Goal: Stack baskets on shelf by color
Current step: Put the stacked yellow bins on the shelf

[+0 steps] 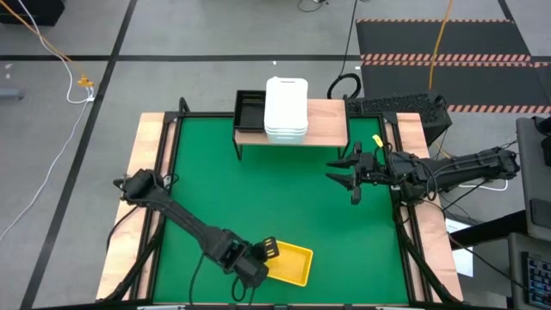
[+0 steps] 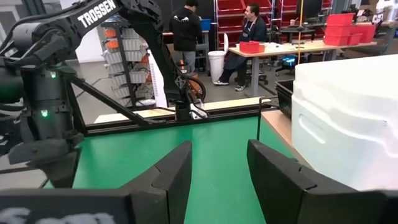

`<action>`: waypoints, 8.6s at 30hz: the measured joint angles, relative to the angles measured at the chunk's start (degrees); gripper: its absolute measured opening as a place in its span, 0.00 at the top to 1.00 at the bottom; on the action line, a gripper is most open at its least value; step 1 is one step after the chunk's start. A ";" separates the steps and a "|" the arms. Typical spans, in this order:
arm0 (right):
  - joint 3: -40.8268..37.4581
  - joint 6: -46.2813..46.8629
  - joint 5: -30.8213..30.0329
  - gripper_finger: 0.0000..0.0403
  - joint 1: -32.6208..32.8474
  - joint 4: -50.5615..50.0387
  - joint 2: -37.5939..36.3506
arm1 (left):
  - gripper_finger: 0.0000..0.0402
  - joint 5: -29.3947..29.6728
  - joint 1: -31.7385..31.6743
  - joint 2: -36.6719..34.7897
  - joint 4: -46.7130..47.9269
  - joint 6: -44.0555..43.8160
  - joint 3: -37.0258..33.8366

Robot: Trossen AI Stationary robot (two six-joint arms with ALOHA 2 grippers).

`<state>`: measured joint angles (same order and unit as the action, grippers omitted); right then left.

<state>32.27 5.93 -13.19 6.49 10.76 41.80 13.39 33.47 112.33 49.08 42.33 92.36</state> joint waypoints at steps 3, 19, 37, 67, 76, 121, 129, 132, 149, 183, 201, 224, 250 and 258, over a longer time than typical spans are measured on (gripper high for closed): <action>0.00 -1.32 -0.04 0.63 0.00 0.14 0.00 | 0.70 0.25 0.69 0.02 4.69 0.83 0.00; -1.29 -24.41 7.39 0.63 1.61 -0.03 0.31 | 0.70 2.83 -1.19 1.01 -2.29 10.34 0.07; -17.49 -33.33 24.93 0.63 1.53 41.90 0.58 | 0.70 6.35 -1.14 1.97 -2.38 10.60 0.85; -17.51 -38.16 16.26 0.63 0.61 30.94 3.08 | 0.70 5.78 -1.13 1.92 -6.36 13.50 -1.71; -17.51 -38.14 16.29 0.63 0.72 31.00 3.08 | 0.70 3.08 -0.72 1.92 -6.49 13.54 -1.02; -17.49 -36.47 16.41 0.63 0.72 31.00 3.06 | 0.70 17.95 -6.00 7.48 6.70 -49.55 18.38; -17.49 -33.50 16.31 0.63 0.72 32.68 3.06 | 0.70 9.77 -5.96 7.43 28.26 -93.38 18.26; -17.46 -32.73 16.30 0.63 0.72 34.62 3.04 | 0.70 6.61 -5.38 7.52 31.08 -101.02 16.28; -17.46 -31.91 16.26 0.63 0.74 36.18 3.04 | 0.69 -7.81 -9.29 7.52 10.82 -95.91 4.04; -17.46 -32.51 16.12 0.63 0.74 37.44 2.93 | 0.55 -8.35 -24.04 7.08 -3.37 -55.04 10.43; -17.46 -27.74 7.24 0.63 0.74 38.08 0.81 | 0.50 1.20 -6.96 7.43 -15.46 -63.41 9.37; -14.45 -17.67 -0.78 0.64 0.74 37.27 -2.05 | 0.53 -0.20 -6.40 7.45 -25.20 -69.46 -3.78; 3.22 -12.54 -54.56 0.99 27.13 -13.66 -6.17 | 0.96 -0.02 -16.12 6.20 -10.42 -47.14 7.44; 3.13 -11.62 -60.28 1.00 29.48 -16.66 -8.25 | 0.97 -1.84 -25.42 5.94 -4.07 -33.98 23.95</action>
<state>35.40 -5.69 -73.48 35.97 -5.91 33.55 11.55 8.05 118.28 45.01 8.35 116.30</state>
